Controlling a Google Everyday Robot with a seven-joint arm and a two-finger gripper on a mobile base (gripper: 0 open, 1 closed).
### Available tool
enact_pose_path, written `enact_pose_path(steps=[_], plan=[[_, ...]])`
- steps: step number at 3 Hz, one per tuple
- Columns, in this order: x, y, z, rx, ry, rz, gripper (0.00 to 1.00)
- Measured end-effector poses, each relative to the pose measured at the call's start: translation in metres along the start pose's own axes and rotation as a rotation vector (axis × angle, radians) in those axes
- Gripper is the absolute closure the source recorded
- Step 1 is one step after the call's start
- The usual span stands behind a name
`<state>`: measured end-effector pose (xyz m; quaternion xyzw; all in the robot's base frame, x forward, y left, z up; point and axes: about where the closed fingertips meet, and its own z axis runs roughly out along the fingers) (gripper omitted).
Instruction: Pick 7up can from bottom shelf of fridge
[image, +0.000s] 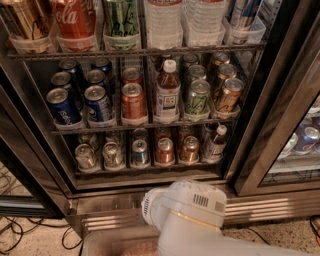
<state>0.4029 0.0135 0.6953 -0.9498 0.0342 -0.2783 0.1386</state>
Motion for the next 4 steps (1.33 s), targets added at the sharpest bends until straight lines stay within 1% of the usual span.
enact_pose_path(steps=[1, 2, 3, 4], plan=[[0.022, 0.030, -0.007, 0.120, 0.126, -0.097, 1.00], [0.035, 0.035, -0.009, 0.202, 0.167, -0.166, 1.00], [0.042, 0.038, 0.005, 0.306, 0.187, -0.217, 1.00], [0.044, 0.038, 0.003, 0.300, 0.193, -0.223, 1.00]])
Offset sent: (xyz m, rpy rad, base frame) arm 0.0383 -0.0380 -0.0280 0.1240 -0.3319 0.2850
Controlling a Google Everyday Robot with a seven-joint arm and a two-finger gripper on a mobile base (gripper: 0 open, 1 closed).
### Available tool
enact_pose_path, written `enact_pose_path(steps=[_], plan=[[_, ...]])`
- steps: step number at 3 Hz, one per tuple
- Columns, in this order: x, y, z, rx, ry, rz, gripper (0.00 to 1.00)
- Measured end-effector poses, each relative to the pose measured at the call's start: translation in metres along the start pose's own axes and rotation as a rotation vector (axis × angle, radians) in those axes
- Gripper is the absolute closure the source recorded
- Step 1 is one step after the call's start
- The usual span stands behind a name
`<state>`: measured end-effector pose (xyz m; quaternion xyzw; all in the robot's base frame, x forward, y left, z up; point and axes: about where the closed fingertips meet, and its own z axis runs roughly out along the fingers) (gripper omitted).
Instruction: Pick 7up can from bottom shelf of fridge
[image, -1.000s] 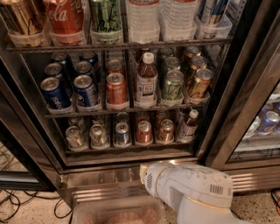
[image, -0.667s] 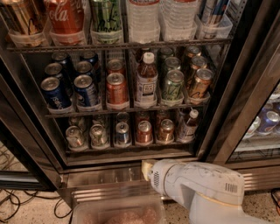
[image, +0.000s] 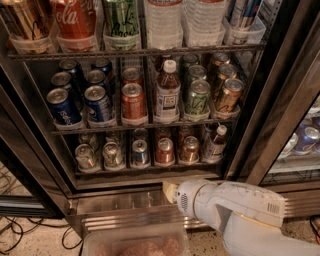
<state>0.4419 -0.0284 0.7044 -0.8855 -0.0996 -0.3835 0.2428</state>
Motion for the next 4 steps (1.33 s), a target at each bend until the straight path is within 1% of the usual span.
enact_pose_path(steps=[1, 2, 3, 4], plan=[[0.025, 0.006, -0.018, -0.084, 0.052, -0.098, 1.00], [0.069, -0.003, -0.030, -0.166, 0.116, -0.264, 1.00], [0.087, 0.008, -0.028, -0.199, 0.167, -0.230, 1.00], [0.064, 0.042, -0.025, -0.252, 0.192, -0.053, 1.00]])
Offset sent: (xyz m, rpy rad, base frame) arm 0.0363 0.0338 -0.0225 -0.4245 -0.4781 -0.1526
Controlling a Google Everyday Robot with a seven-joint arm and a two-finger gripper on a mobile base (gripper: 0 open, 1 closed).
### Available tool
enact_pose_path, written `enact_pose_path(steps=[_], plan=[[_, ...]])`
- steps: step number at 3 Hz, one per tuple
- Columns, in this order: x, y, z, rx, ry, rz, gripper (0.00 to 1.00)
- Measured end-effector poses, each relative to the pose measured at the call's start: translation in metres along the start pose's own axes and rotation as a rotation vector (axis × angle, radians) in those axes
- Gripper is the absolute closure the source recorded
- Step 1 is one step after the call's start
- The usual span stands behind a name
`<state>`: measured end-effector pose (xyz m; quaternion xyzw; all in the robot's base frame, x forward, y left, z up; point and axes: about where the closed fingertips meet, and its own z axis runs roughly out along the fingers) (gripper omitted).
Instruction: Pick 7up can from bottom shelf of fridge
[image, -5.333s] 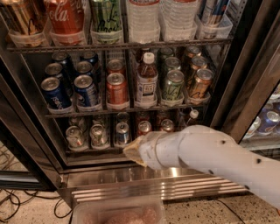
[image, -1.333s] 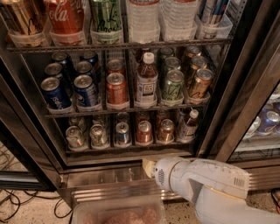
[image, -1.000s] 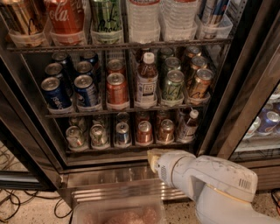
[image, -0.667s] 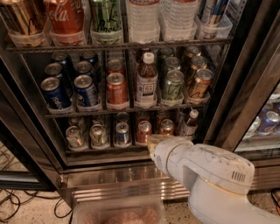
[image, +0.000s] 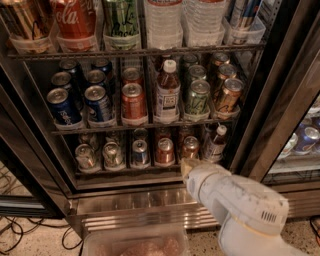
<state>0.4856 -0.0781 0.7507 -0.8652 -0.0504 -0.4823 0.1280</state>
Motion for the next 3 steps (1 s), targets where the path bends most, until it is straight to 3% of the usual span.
enact_pose_path(steps=[1, 2, 3], plan=[[-0.093, -0.057, 0.052, 0.040, 0.019, 0.112, 1.00], [-0.079, -0.054, 0.053, 0.027, 0.078, 0.064, 1.00], [-0.079, -0.054, 0.053, 0.027, 0.078, 0.063, 1.00]])
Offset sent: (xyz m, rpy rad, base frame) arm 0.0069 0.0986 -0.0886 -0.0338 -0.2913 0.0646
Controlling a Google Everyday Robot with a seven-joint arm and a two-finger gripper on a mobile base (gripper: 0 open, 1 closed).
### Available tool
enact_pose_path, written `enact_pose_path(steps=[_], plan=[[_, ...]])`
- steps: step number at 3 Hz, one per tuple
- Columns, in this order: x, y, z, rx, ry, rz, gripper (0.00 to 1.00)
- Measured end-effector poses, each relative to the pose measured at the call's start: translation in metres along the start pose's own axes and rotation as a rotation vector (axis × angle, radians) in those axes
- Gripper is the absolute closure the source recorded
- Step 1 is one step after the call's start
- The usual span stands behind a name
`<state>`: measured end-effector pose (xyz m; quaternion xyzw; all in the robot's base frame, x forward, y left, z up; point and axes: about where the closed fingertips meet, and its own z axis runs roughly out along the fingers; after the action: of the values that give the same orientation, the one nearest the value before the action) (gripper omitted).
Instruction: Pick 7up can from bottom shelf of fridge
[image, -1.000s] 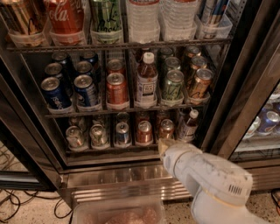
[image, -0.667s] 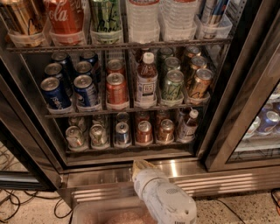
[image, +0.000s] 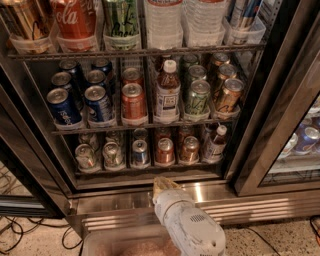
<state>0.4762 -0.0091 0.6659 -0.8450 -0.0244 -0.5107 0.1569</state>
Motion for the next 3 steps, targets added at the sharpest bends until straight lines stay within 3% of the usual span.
enact_pose_path(steps=[1, 3], plan=[[-0.004, -0.006, 0.010, 0.006, 0.035, -0.057, 1.00], [-0.021, -0.048, 0.049, 0.076, 0.118, -0.263, 1.00]])
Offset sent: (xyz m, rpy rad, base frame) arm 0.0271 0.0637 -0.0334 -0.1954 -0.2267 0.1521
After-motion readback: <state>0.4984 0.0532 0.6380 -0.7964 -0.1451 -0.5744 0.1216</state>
